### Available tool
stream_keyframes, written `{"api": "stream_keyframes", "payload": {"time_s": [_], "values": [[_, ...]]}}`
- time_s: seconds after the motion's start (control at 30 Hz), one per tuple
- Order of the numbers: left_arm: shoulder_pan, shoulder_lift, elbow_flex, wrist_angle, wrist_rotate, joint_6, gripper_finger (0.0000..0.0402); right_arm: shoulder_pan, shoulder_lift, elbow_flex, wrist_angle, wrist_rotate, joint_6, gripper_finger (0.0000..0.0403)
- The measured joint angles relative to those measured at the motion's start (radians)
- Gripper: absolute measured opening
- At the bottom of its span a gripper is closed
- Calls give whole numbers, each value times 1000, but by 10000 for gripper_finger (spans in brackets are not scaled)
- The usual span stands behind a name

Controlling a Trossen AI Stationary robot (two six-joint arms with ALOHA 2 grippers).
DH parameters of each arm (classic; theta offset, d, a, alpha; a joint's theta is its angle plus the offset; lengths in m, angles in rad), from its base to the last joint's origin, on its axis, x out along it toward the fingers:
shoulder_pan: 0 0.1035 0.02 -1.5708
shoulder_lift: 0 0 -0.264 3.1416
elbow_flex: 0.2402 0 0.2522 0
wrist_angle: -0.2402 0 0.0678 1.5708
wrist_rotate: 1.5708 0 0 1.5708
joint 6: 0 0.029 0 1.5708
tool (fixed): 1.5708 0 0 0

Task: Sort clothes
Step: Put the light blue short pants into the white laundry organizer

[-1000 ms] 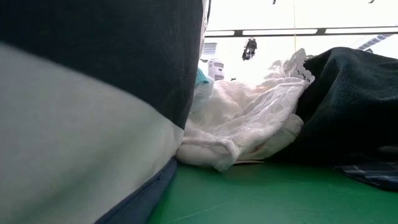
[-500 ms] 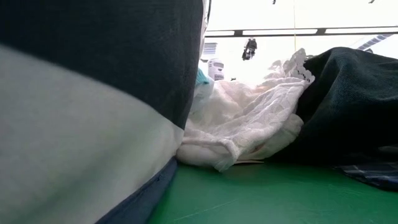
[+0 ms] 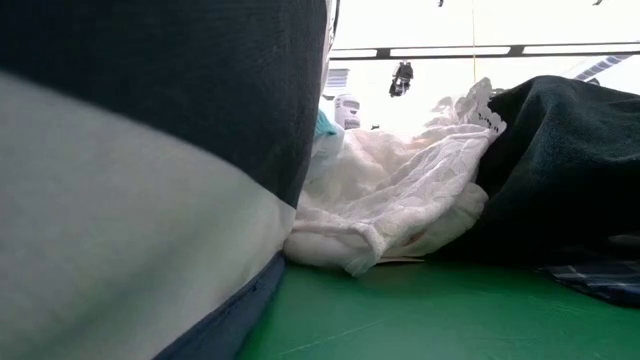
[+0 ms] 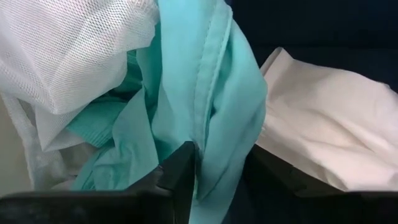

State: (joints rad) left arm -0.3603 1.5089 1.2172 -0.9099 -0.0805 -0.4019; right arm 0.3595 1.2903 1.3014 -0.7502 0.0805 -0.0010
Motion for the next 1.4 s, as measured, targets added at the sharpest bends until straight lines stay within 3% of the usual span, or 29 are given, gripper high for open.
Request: {"api": "stream_keyframes", "payload": {"time_s": [0.33,0.67,1.13,1.4], "values": [[3,0,59,-3,12,62,119,0,0,-4,0,0,0,282],[7,0,5,3,-15,69,114,0,0,-26,1,0,13,288],[9,0,26,-8,-21,105,8,-3,0,-72,30,0,32,281],[3,-1,116,-128,-116,132,1,-5,0,-74,32,0,40,291]]}}
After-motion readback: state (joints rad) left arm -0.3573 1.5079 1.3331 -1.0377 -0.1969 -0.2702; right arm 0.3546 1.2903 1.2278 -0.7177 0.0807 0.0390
